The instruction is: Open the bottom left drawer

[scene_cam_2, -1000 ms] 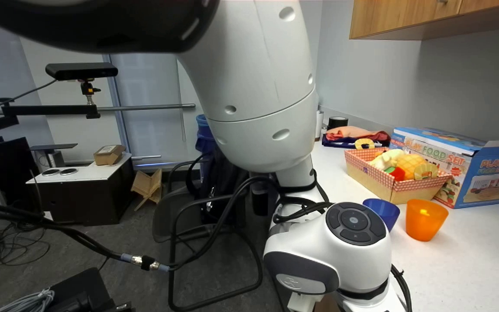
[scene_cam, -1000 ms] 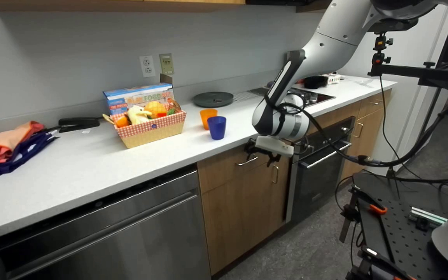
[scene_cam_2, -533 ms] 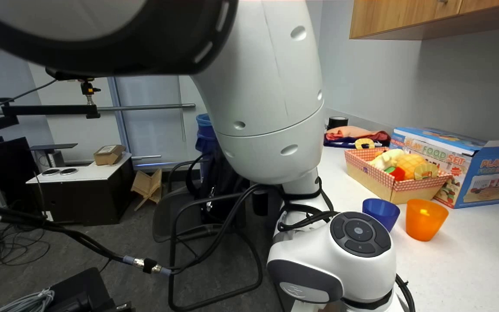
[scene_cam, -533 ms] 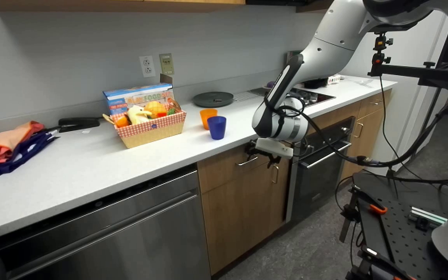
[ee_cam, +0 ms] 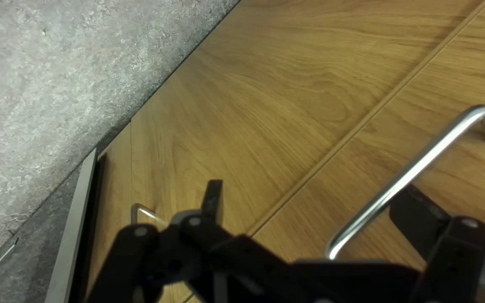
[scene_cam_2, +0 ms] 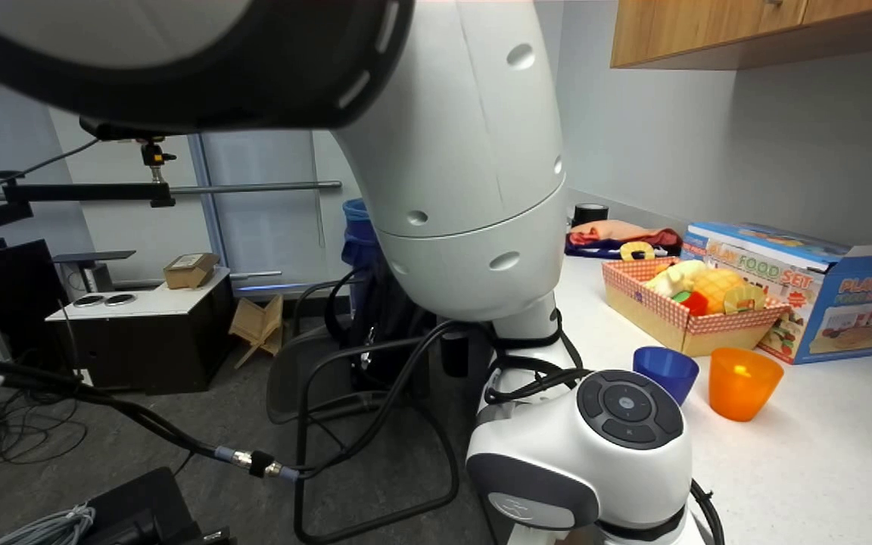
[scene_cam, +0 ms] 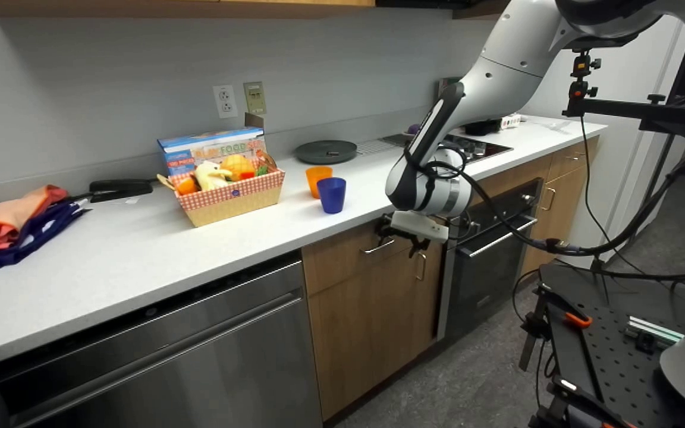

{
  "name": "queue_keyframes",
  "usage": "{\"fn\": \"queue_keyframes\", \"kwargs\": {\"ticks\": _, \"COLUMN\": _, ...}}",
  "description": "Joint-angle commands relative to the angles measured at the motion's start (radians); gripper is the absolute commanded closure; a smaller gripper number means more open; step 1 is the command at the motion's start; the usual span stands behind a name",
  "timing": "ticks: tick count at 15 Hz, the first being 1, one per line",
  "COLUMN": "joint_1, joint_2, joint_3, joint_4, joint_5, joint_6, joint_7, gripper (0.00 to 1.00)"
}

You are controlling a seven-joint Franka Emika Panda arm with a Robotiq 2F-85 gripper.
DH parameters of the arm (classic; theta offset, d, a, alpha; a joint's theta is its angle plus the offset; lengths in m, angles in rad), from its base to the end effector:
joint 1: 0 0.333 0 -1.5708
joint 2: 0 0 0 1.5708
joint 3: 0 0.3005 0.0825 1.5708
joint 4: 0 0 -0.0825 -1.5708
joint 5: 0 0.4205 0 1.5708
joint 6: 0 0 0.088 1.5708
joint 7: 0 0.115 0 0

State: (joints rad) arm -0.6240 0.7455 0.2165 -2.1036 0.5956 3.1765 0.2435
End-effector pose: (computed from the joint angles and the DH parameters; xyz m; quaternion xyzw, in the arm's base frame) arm 0.5090 -0.2640 0.0361 -0.7744 0.6076 -0.1507 0.0921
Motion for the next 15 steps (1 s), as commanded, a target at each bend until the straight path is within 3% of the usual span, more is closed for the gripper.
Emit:
{"fn": "queue_keyframes", "kwargs": {"ticks": 1, "joint_1": -0.023, "joint_2": -0.029, "joint_3": 0.005, "joint_4": -0.068, "joint_5": 0.006, "joint_6": -0.048, "joint_7": -0.004, "gripper": 0.00}}
{"fn": "queue_keyframes", "kwargs": {"ticks": 7, "joint_1": -0.020, "joint_2": -0.108, "joint_3": 0.003, "joint_4": -0.177, "joint_5": 0.005, "joint_6": -0.042, "joint_7": -0.010, "gripper": 0.00}}
{"fn": "queue_keyframes", "kwargs": {"ticks": 15, "joint_1": 0.020, "joint_2": -0.225, "joint_3": -0.004, "joint_4": -0.321, "joint_5": -0.002, "joint_6": 0.053, "joint_7": -0.035, "gripper": 0.00}}
